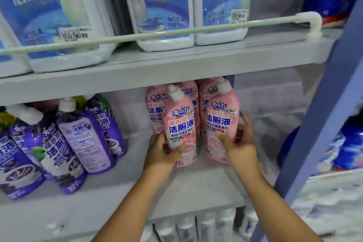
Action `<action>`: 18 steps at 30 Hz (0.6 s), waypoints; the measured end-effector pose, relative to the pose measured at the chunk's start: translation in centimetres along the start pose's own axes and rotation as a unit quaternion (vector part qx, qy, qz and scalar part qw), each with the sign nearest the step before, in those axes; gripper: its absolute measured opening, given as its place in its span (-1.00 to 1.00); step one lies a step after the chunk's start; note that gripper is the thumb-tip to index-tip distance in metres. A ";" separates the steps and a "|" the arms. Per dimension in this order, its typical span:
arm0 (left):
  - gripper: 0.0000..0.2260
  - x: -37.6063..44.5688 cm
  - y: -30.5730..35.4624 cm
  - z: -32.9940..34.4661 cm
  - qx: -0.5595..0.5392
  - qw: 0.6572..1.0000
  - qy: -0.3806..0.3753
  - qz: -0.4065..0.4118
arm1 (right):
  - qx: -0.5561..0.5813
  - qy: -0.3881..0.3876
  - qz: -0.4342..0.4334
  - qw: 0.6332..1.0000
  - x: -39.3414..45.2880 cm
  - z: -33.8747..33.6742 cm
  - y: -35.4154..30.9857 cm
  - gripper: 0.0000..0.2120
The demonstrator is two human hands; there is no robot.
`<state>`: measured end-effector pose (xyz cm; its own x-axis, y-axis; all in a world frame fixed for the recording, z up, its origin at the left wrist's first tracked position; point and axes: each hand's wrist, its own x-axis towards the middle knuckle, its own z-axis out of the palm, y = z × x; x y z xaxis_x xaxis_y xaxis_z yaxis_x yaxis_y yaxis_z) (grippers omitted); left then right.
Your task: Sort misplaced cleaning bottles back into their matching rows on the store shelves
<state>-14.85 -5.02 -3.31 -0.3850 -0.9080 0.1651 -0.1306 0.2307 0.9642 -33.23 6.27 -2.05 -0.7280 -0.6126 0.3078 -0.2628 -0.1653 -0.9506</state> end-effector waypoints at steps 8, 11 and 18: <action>-0.57 2.2 0.9 1.8 0.031 0.999 0.022 0.035 | 0.111 0.048 -0.012 0.993 0.9 1.8 2.3 -0.72; -0.58 2.4 1.2 2.1 0.032 0.999 0.017 0.036 | 0.117 0.043 -0.009 0.992 1.7 2.4 3.1 -0.70; -0.64 3.1 0.8 2.8 0.029 0.998 0.029 0.043 | 0.065 0.041 0.050 0.996 2.6 3.1 4.4 -0.43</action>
<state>-18.66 -6.67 -2.61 -0.3432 -0.9026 0.2600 -0.1519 0.3265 0.9329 -34.35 1.57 -5.57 -0.7966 -0.5674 0.2083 -0.1058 -0.2085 -0.9723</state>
